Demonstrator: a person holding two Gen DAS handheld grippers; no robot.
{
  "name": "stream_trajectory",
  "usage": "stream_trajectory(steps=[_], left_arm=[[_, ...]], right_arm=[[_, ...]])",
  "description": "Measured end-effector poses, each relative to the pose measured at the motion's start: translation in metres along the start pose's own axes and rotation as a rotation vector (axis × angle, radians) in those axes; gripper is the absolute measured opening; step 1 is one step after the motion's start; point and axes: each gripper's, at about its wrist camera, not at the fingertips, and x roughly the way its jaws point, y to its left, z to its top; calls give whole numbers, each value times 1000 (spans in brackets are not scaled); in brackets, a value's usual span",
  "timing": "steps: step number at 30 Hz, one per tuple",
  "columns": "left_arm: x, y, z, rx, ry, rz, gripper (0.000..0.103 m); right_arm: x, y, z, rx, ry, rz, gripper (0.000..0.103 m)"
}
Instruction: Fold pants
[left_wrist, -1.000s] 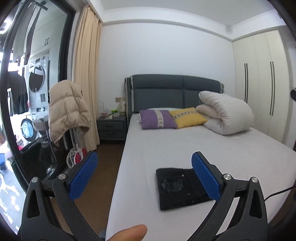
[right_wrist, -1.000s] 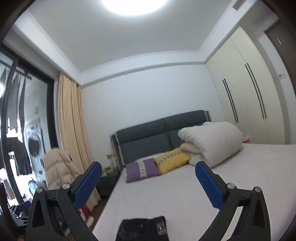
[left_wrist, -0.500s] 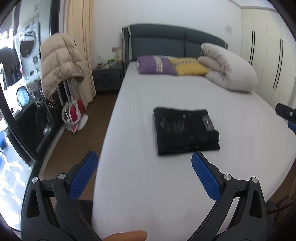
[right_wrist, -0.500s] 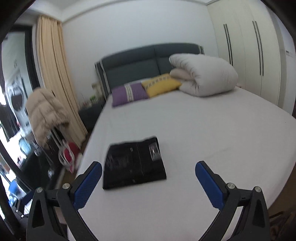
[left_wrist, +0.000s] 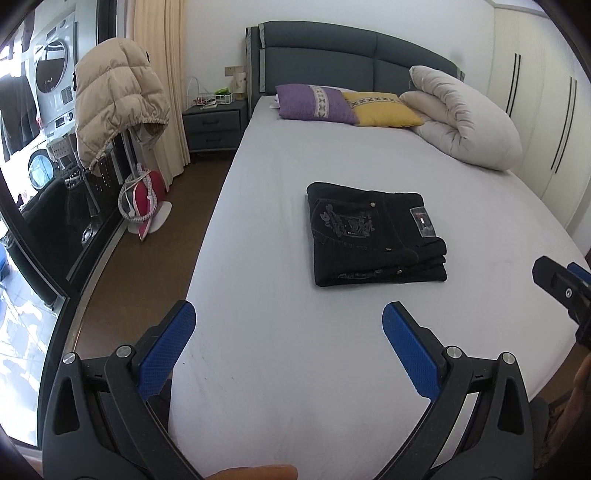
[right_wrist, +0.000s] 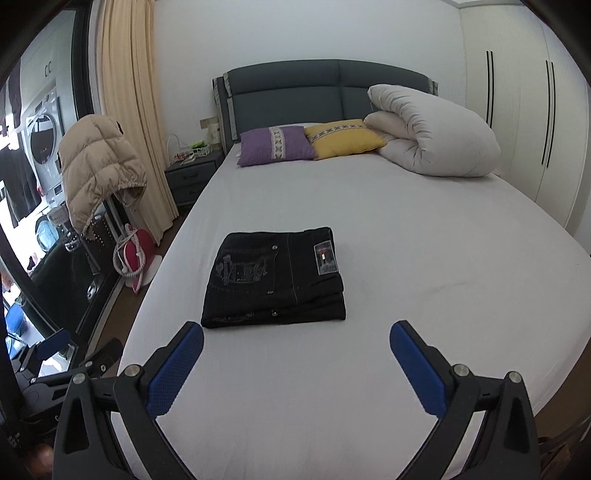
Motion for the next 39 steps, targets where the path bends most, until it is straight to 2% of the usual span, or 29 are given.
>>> stream_trajectory(steps=[39], left_arm=[[17,1,-12,-18,43,-2,103]], right_arm=[[4,0,-12,-11,37,4,103]])
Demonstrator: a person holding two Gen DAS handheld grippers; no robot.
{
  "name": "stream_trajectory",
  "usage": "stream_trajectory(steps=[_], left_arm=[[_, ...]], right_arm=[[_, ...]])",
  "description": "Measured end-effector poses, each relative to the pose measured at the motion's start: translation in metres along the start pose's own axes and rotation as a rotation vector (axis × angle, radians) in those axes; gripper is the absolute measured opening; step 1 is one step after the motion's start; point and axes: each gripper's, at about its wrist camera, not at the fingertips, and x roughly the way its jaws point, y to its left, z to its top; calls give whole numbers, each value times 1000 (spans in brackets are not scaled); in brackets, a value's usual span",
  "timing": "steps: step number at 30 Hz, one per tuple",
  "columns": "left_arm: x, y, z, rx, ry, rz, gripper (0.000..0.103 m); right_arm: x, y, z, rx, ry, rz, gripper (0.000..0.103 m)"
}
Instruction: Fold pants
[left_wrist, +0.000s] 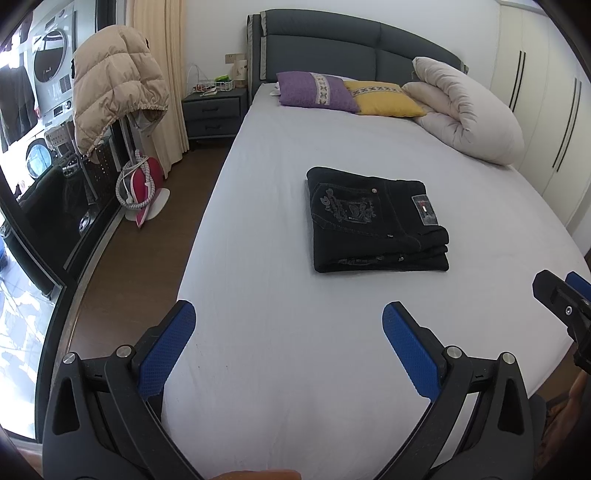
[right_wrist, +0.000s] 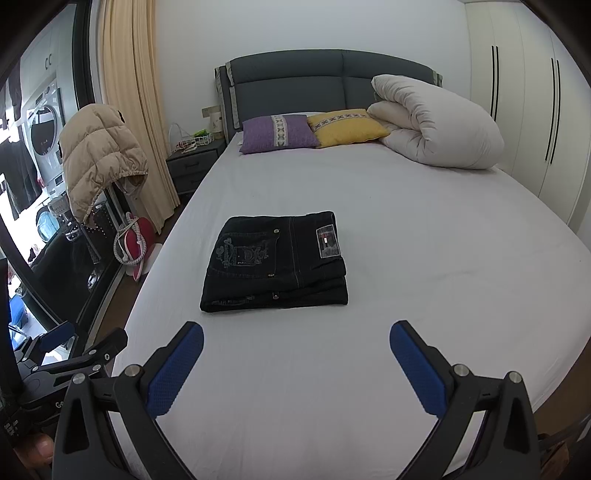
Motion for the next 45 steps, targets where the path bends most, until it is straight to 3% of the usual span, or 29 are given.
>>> stream_trajectory(steps=[45], left_arm=[[0,0,-2,4,4,3,103]], right_arm=[[7,-4,-11,-5,20,10,103]])
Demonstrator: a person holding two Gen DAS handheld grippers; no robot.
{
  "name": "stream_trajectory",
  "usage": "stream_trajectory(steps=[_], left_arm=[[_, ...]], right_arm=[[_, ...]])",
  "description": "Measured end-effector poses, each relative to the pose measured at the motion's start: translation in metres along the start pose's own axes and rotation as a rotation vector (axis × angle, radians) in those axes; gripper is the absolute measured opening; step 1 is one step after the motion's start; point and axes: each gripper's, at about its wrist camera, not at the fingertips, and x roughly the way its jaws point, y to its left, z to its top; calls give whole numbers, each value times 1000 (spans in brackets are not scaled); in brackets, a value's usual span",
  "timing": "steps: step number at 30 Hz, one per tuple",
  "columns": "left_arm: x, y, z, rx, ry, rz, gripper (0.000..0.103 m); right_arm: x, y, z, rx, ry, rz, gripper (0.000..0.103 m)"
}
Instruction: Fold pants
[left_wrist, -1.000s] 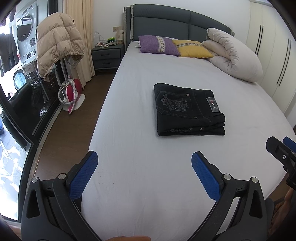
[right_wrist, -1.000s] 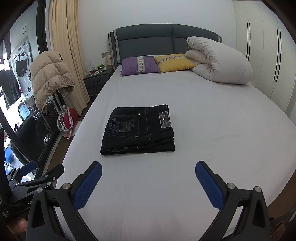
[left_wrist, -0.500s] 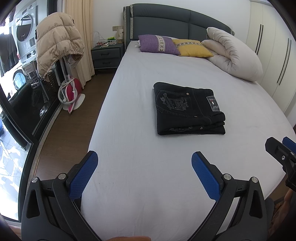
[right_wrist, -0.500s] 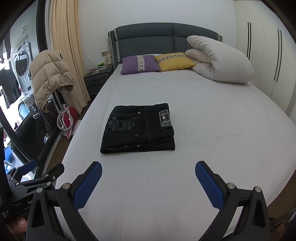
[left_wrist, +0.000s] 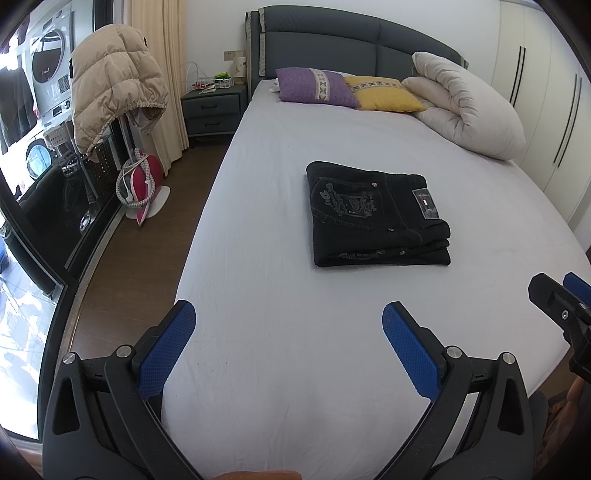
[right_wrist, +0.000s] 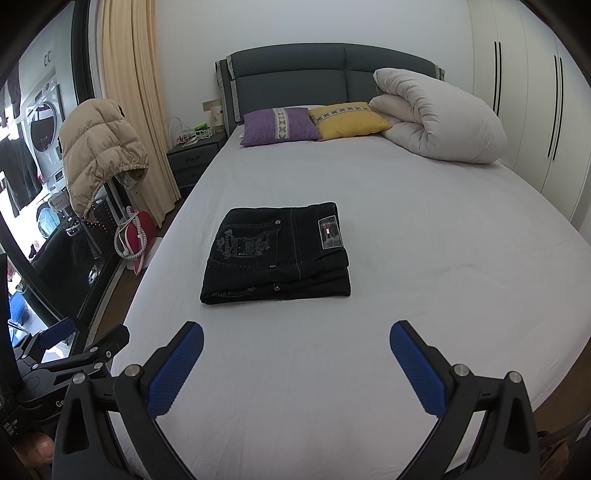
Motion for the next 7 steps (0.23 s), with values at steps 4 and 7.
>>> stream_trajectory(steps=[4,7], left_arm=[[0,1,-3,7,-6,-7,103],[4,2,-5,19,-5,-2,103]], right_arm=[[1,-1,-3,4,5,2,103],[2,-5,-2,8,9,5,103]])
